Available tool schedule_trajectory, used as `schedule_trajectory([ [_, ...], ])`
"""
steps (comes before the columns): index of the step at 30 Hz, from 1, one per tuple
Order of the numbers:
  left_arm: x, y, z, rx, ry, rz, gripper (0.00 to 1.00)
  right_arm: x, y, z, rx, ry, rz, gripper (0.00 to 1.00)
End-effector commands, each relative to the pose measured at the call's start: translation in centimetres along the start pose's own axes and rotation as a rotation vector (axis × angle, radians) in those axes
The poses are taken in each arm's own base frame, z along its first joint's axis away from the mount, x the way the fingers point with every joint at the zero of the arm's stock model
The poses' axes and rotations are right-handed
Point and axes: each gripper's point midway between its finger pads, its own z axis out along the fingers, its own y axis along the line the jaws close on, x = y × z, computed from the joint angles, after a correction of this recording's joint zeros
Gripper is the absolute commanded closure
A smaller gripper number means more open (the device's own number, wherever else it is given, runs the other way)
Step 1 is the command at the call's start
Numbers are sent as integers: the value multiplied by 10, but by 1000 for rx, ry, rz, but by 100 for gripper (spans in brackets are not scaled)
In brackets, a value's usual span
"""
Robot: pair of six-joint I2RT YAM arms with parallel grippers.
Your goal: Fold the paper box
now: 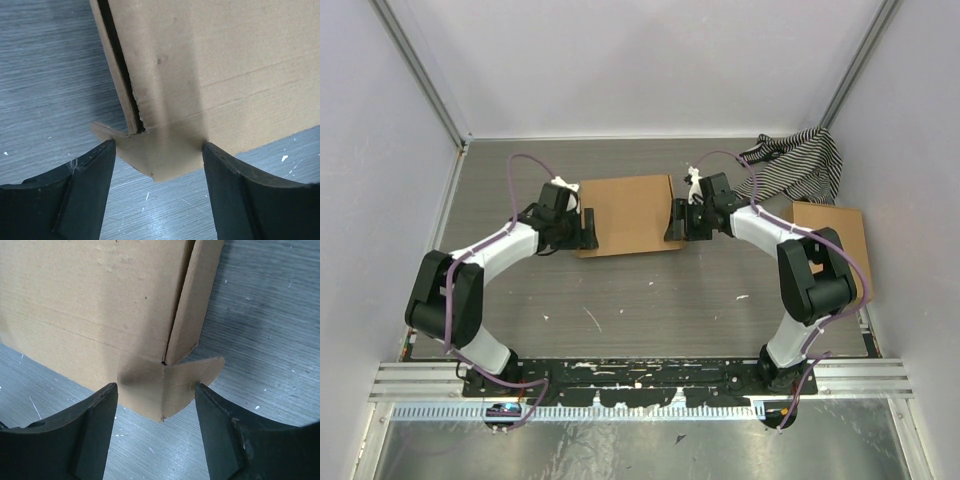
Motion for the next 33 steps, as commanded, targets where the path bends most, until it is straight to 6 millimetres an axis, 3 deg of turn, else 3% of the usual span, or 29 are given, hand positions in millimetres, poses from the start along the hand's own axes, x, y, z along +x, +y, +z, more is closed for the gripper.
schedule_trajectory([
  [1, 11, -7, 6, 59, 23, 6, 24, -3, 9, 5, -35, -17, -37, 33],
  [9, 16, -19, -2, 126, 47, 4, 32, 5, 26, 5, -81, 7, -46, 42],
  [15, 7, -28, -22, 152, 29, 9, 42, 2, 34, -8, -96, 9, -31, 48],
  [24, -1, -20, -52, 96, 68, -16, 44, -12, 41, -38, -180, 25, 48, 58],
  [33, 3, -23, -49, 161, 91, -79, 47, -19, 50, -54, -263, 18, 62, 65],
])
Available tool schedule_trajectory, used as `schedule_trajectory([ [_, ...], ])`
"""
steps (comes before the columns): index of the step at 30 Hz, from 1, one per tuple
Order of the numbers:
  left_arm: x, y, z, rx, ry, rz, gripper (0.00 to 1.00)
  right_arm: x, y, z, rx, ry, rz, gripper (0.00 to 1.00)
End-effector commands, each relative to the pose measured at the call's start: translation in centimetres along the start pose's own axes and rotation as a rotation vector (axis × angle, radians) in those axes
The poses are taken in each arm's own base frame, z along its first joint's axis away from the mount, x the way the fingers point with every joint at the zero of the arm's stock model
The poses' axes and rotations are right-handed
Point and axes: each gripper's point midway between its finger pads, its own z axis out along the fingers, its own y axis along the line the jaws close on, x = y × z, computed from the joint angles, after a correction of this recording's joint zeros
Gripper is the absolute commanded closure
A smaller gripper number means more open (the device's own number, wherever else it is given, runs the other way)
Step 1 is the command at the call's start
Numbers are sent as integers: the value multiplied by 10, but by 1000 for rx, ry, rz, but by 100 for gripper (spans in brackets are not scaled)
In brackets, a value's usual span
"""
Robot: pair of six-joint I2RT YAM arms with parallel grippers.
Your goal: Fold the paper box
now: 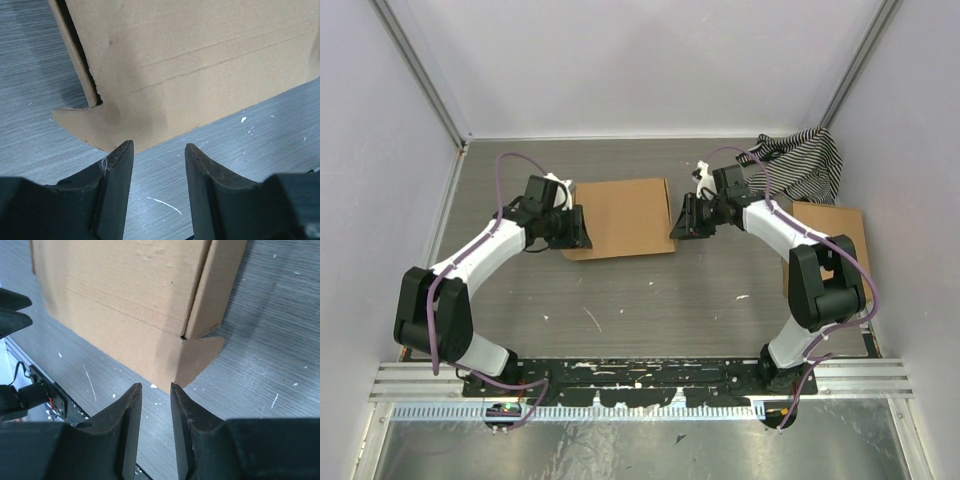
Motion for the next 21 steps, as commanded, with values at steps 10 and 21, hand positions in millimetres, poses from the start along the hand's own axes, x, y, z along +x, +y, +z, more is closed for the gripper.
schedule_trajectory([
  [10, 0, 37, 5, -155, -67, -34, 26, -22, -8, 0, 66, -120, -27, 29],
  [21, 5, 36, 27, -102, -73, -19, 27, -9, 1, 28, 48, -81, -86, 34],
])
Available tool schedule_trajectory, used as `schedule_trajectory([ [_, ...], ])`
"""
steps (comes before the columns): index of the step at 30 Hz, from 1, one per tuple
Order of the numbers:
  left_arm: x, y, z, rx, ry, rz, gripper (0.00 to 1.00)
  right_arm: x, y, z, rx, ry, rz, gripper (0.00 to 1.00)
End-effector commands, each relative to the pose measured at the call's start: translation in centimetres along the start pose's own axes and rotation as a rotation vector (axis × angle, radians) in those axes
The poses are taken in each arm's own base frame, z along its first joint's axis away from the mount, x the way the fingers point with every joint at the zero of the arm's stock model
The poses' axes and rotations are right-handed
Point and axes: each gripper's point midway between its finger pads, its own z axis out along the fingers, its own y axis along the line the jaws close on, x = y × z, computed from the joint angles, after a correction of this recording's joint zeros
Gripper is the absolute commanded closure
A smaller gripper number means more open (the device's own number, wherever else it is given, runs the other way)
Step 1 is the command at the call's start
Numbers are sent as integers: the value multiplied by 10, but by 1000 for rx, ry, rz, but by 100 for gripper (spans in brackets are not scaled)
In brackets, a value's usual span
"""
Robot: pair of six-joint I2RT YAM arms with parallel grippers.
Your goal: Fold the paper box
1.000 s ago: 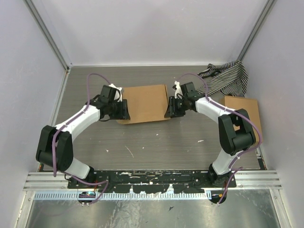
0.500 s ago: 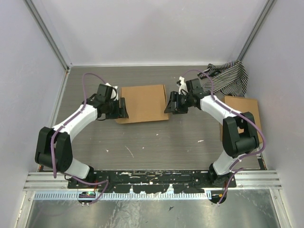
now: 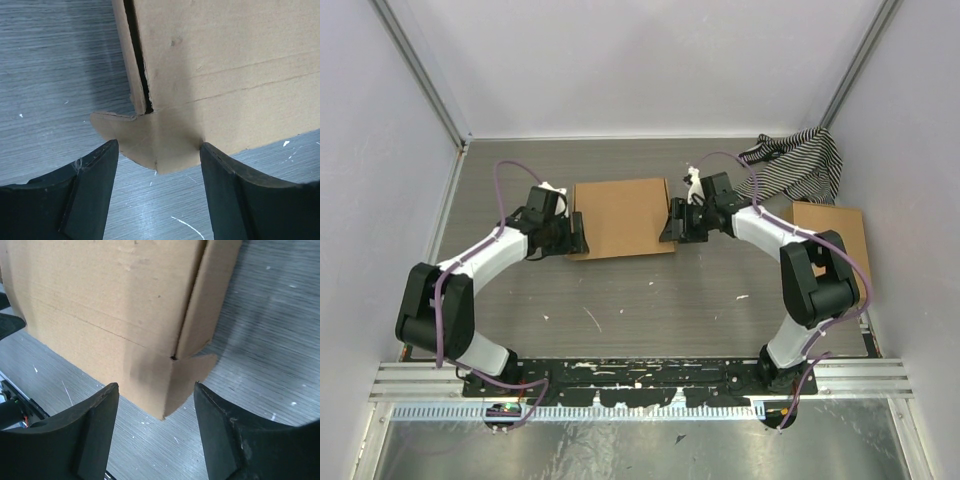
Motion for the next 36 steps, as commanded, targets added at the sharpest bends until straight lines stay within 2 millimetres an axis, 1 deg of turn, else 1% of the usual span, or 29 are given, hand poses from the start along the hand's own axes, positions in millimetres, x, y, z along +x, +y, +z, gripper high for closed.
schedule_trajectory([
  [1, -4, -3, 8, 35, -33, 9, 28, -8, 10, 9, -22, -32, -51, 34],
  [8, 0, -12, 12, 86, 0, 0, 32, 3, 12, 15, -30, 0, -53, 41],
  [12, 3, -19, 12, 124, 9, -3, 37, 7, 14, 15, -45, 13, -49, 44],
  [17, 3, -26, 6, 161, 23, -4, 45, 9, 22, 9, -77, 18, -43, 48],
  [20, 0, -31, -2, 179, 29, -15, 50, 6, 29, 2, -86, 14, -42, 50],
  [23, -5, -34, -10, 207, 43, -37, 53, 1, 31, -7, -83, 16, -28, 53],
  [27, -12, -34, -22, 265, 46, -106, 55, -7, 29, -18, -85, 21, 13, 59],
  [31, -22, -37, -30, 353, 38, -176, 57, -14, 34, -28, -133, 27, 33, 67],
  [34, -27, -39, -33, 409, 33, -222, 58, -17, 37, -33, -163, 32, 45, 68],
  [36, -29, -40, -35, 436, 39, -241, 58, -21, 35, -36, -164, 27, 58, 68],
])
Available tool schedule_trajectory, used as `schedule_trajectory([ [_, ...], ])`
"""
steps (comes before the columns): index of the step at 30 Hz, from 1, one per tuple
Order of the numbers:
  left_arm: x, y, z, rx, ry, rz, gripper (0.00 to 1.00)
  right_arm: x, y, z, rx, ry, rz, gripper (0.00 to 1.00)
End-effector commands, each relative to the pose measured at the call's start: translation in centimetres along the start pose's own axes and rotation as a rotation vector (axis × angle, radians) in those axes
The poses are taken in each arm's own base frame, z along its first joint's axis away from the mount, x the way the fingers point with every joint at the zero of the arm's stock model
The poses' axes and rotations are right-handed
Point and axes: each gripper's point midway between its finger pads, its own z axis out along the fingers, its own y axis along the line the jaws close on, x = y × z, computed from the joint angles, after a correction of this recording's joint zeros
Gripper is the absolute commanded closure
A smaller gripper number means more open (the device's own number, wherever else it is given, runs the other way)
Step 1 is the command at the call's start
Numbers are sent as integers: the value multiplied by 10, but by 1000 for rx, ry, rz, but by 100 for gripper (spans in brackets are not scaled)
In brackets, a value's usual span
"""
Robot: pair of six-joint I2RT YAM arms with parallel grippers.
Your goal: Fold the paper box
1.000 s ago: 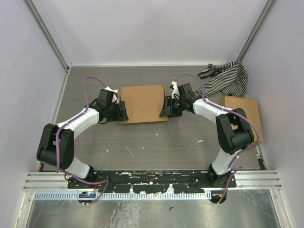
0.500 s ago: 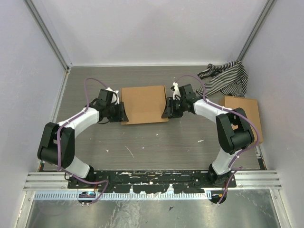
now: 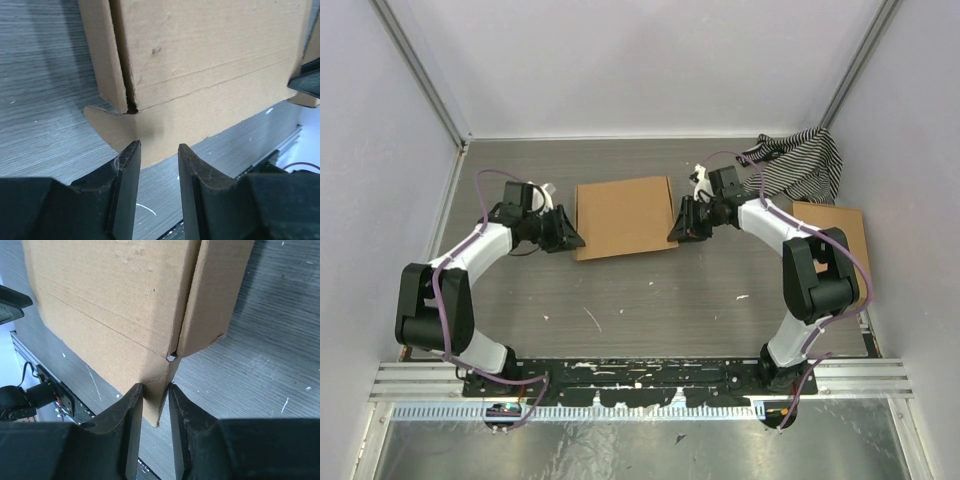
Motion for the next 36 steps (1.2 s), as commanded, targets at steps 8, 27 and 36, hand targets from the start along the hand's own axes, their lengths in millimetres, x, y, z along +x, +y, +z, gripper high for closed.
schedule_trajectory([
  [8, -17, -33, -15, 164, -16, -32, 58, -31, 23, -34, -41, -61, -39, 67],
  [27, 2, -1, -18, -15, -23, -24, 42, -31, -7, -27, 115, -96, -50, 49],
  [36, -5, 20, -5, -95, -129, 20, 35, -26, -18, -7, 149, -125, -82, 30],
])
